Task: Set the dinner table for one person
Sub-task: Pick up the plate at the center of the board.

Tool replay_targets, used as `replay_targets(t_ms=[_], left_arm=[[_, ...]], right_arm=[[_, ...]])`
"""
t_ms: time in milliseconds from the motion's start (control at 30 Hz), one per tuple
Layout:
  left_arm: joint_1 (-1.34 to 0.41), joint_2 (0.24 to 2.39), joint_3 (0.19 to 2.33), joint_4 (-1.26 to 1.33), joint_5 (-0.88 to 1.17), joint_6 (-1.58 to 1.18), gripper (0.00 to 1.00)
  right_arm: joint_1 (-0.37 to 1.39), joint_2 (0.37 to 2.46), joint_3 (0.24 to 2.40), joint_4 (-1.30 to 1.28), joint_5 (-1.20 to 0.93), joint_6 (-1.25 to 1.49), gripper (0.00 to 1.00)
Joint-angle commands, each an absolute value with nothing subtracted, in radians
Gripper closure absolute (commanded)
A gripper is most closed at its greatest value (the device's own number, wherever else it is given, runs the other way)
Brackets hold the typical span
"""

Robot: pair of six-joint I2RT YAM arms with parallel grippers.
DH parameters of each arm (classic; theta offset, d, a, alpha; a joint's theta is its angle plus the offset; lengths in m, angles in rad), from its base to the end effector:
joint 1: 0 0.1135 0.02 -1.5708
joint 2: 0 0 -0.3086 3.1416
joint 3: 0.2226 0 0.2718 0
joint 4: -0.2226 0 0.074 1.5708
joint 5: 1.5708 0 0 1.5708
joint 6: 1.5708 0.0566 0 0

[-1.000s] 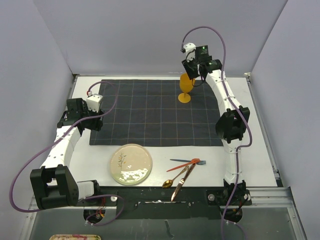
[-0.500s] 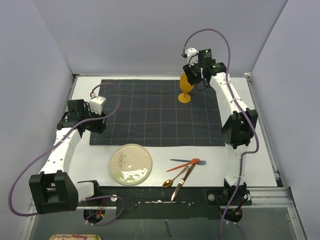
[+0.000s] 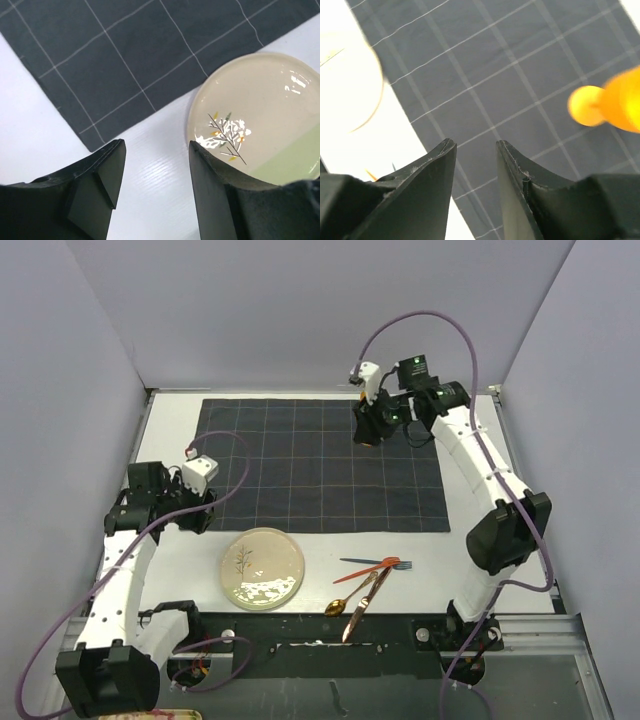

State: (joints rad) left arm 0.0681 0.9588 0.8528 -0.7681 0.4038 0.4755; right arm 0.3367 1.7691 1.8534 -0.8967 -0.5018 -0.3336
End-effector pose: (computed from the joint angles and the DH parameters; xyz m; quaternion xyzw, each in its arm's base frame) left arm 0.1946 -0.0090 0.3010 0.2533 0.8880 -0.0918 0.3727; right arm 0.3921 0.1661 0.4084 -0.3828 0.8196 0.2312 0.3582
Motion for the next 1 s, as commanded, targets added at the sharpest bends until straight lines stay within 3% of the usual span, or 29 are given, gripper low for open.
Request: replay_targets(t_ms=[0, 167, 500, 967], left_arm=[[0.069, 0.973, 0.835, -0.81, 0.477, 0.512, 0.49], [0.069, 0.996, 0.865, -0.858, 0.513, 0.524, 0.49], [0.069, 0.959, 0.844, -0.941, 0.576, 0.638, 0.49], [0.072, 0.734, 0.741, -0.924, 0.282, 0.606, 0.48]], right_arm=[[0.431, 1.808, 1.799, -1.073, -0.654, -0.433, 0.63], [0.511, 1.762, 1.648, -0.949, -0.634, -0.402, 0.62], [0.671, 1.853, 1.645, -0.919, -0.598, -0.381, 0.62], [0.768, 1.991, 1.658, -0.814, -0.49, -0.269, 0.62]])
